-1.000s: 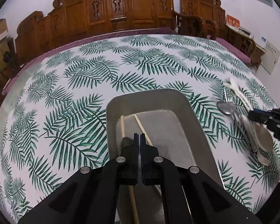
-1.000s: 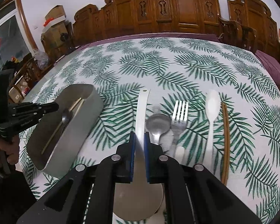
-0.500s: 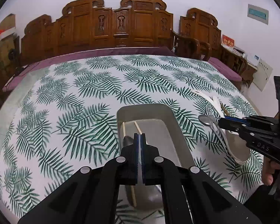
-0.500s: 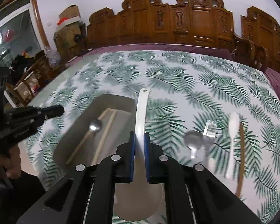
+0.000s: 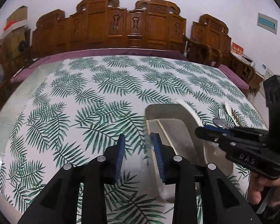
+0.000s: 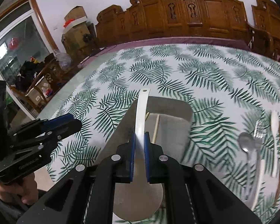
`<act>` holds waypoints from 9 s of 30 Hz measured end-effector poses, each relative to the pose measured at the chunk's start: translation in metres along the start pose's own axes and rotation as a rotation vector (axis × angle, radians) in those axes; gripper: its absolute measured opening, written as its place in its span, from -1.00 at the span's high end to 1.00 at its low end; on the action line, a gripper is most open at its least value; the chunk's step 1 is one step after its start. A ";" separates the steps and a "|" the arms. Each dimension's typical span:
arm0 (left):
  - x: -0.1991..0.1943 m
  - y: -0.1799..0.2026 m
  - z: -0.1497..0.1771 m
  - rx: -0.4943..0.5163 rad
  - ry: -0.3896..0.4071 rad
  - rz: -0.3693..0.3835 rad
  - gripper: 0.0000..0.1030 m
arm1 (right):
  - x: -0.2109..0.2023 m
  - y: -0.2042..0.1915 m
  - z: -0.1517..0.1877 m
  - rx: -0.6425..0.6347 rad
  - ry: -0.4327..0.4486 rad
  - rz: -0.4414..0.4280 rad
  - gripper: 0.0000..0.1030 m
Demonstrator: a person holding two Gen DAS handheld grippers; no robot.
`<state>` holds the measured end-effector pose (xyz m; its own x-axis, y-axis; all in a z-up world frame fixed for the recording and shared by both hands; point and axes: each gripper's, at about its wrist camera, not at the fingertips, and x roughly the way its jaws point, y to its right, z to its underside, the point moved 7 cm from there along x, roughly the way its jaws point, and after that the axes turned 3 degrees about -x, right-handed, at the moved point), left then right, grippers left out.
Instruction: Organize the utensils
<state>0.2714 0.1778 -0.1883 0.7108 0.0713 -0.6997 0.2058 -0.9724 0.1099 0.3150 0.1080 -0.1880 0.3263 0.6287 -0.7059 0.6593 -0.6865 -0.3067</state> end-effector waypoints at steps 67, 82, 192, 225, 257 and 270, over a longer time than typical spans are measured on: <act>-0.005 0.158 0.025 0.199 -0.005 0.216 -0.49 | -0.073 0.175 0.129 0.014 -0.162 0.410 0.68; 0.012 0.194 0.031 0.213 -0.047 0.171 -0.49 | -0.101 0.220 0.126 0.080 -0.101 0.415 0.87; 0.086 0.091 0.010 0.104 -0.213 0.003 0.91 | -0.117 0.083 0.050 -0.085 0.020 0.213 0.86; -0.021 0.044 0.002 0.091 -0.062 -0.027 0.39 | -0.044 0.017 0.031 -0.067 -0.051 0.072 0.86; -0.042 0.023 0.012 0.081 -0.061 -0.035 0.30 | 0.017 0.004 0.018 0.030 -0.119 0.029 0.82; -0.030 0.094 0.011 0.123 -0.044 0.079 -0.59 | -0.076 0.103 0.023 -0.010 0.009 0.178 0.82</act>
<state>0.2619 0.0821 -0.1652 0.6911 -0.0135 -0.7226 0.0649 -0.9946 0.0806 0.3425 -0.0183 -0.1805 0.4445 0.5003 -0.7430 0.5971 -0.7838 -0.1706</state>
